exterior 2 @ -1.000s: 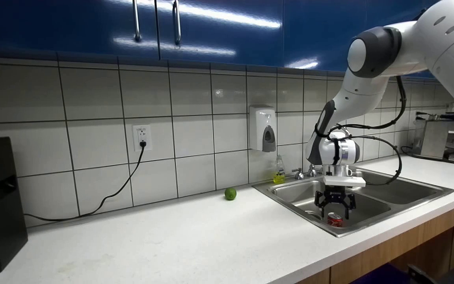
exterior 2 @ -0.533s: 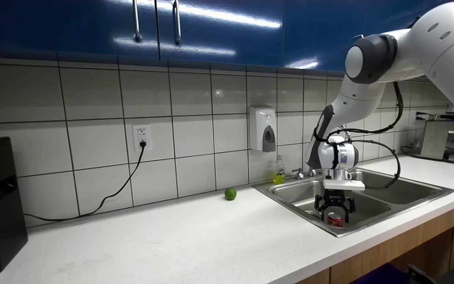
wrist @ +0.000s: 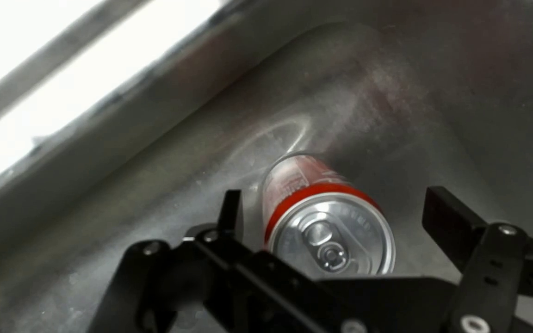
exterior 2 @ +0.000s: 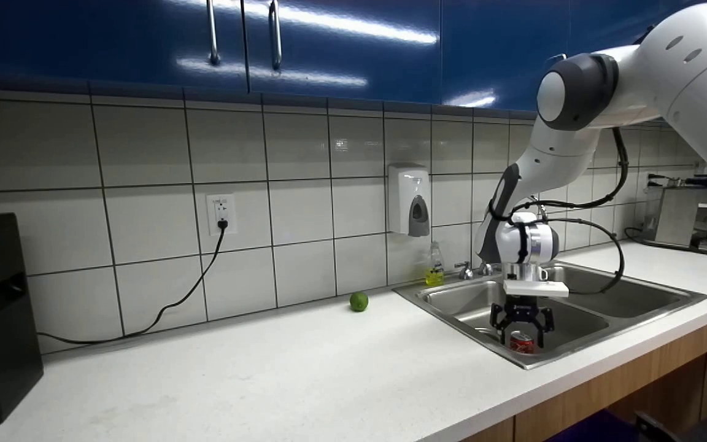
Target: Remove the Coca-Cola soda can from the sink and place it on the left side of the counter
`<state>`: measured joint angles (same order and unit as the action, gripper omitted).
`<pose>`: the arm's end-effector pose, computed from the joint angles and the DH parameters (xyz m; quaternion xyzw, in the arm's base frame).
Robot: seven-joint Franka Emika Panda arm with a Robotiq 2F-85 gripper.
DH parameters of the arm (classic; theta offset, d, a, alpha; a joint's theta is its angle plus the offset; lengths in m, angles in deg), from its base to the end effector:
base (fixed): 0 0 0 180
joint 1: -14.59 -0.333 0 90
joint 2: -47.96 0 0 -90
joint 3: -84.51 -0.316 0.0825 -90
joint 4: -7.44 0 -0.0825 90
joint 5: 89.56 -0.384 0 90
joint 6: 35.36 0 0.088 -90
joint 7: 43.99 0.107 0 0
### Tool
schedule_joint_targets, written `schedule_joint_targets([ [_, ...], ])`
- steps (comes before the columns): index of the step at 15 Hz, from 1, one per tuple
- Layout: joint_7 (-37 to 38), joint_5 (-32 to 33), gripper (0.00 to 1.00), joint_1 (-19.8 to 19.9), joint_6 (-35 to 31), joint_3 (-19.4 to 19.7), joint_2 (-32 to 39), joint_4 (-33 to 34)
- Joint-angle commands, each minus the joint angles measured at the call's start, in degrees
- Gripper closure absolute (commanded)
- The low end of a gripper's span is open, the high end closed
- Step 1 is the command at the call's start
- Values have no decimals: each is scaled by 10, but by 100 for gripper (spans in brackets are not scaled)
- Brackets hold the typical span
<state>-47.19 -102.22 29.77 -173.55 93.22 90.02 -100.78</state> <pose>0.5494 -0.2424 0.1013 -0.9627 0.2521 0.0918 0.0350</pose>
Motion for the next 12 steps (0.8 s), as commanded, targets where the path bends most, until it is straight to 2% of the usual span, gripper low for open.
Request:
schedule_joint_targets([
  [1,7,11,0,6,-17,-1,-8,-16],
  [7,7,10,0,5,-29,-2,-9,-28],
  [8,6,8,25,6,-33,-3,-9,-29],
  [9,8,8,28,5,-36,-2,-9,-30],
  [12,9,5,51,7,-52,-4,-6,-28],
])
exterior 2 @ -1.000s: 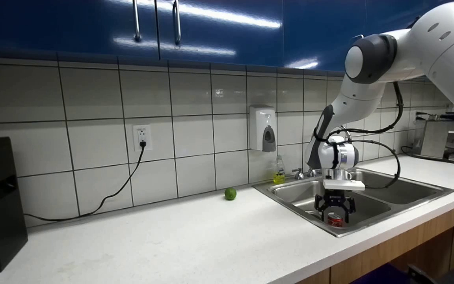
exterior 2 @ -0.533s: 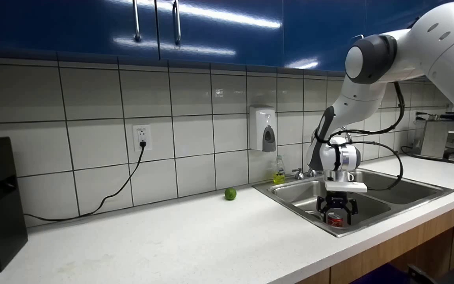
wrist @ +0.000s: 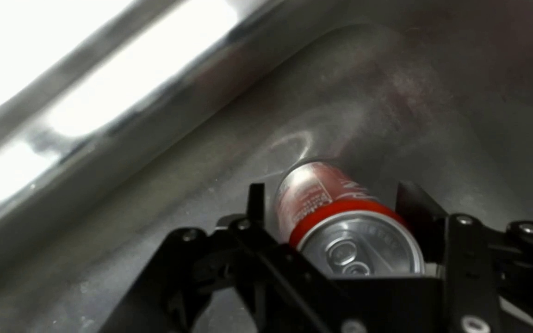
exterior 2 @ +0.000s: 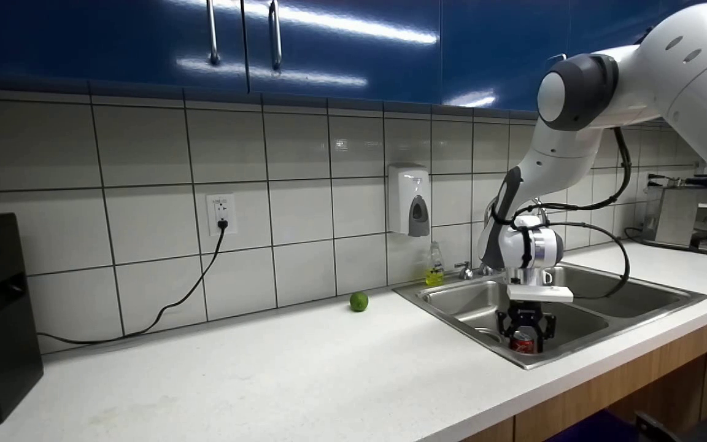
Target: Remove the Coca-Cola soda can from the sink and place it on the left side of the counter
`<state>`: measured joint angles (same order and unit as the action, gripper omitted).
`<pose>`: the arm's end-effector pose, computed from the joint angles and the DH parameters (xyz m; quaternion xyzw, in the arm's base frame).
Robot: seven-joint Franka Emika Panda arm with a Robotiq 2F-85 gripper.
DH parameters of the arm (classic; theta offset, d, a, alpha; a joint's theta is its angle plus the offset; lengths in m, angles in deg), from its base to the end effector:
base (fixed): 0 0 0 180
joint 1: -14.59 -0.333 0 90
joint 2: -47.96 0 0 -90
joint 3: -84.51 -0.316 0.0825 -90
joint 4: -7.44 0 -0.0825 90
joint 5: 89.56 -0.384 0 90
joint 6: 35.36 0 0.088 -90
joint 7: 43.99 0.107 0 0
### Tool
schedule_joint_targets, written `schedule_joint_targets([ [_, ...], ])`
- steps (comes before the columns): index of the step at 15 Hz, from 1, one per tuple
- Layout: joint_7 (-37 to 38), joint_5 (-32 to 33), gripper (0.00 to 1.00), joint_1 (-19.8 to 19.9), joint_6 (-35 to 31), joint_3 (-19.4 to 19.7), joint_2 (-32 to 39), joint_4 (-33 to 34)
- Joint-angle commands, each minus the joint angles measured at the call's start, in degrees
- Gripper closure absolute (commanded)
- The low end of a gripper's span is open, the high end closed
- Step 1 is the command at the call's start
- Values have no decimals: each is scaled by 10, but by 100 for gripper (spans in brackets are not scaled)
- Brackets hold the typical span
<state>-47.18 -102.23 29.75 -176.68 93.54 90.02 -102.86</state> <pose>0.5393 -0.2444 0.0936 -0.9625 0.2567 0.0836 0.0273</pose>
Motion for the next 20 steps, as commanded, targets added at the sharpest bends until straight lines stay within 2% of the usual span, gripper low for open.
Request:
schedule_joint_targets([
  [1,10,5,58,8,-22,-8,-3,-4],
  [2,11,5,63,8,-25,-8,1,0],
  [7,16,8,63,5,-18,-7,0,3],
  [13,41,25,63,-20,-21,14,-65,-43],
  [20,96,106,63,-67,-15,54,-160,-102],
])
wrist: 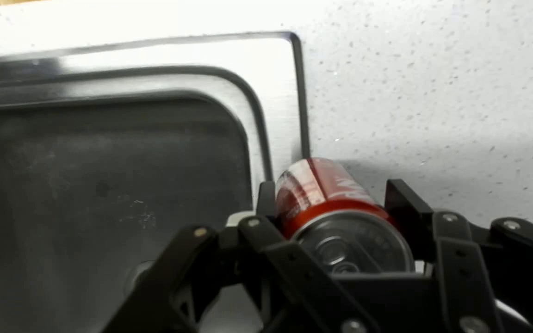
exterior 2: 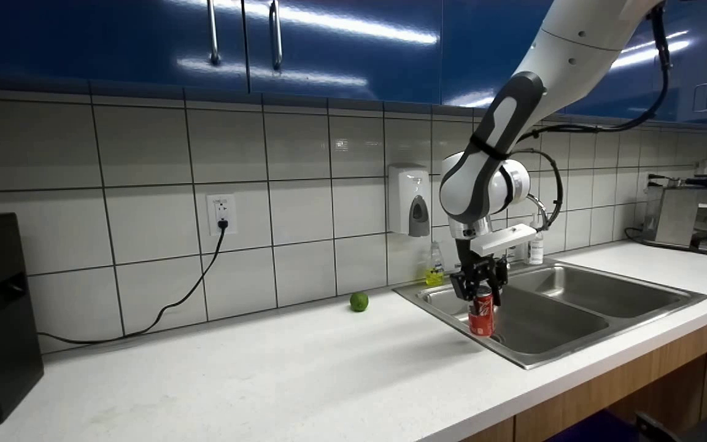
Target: Remove the Coca-Cola soda can from the sink and place it on the left side of the counter
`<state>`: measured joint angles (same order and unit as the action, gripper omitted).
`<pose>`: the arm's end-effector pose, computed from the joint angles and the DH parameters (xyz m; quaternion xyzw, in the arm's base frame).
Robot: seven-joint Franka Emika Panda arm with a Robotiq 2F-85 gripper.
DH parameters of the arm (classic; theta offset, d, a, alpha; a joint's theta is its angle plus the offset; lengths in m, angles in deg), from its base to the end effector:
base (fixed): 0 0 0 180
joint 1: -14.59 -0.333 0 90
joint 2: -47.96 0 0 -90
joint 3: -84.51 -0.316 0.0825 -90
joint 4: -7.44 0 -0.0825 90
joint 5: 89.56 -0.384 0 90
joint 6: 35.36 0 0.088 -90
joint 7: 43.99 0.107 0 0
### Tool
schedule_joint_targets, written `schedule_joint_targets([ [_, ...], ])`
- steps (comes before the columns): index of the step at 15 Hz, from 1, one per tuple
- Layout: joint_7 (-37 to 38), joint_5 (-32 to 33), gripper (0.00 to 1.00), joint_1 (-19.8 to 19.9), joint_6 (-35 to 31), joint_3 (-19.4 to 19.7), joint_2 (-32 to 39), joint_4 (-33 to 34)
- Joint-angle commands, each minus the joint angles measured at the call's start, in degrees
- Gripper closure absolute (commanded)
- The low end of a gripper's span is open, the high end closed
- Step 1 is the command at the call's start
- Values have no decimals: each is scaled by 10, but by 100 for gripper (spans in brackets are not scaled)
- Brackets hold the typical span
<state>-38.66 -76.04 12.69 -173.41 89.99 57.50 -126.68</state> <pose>0.5039 -0.0335 0.2559 0.9953 0.0143 -0.0476 0.0830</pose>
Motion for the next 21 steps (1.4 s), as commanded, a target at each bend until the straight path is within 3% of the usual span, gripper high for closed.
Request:
schedule_joint_targets([
  [1,-43,5,63,-10,22,-36,-10,-4],
  [7,-120,-7,63,-19,-12,-74,39,8],
  [13,-168,-9,63,-17,-18,-84,67,24],
  [14,-170,-7,13,-17,-18,-83,65,23],
  [15,-172,-8,12,-17,-15,-83,66,24],
  [17,-170,-9,1,-17,-14,-82,61,19],
  [21,-160,-17,0,-16,-16,-81,27,0],
])
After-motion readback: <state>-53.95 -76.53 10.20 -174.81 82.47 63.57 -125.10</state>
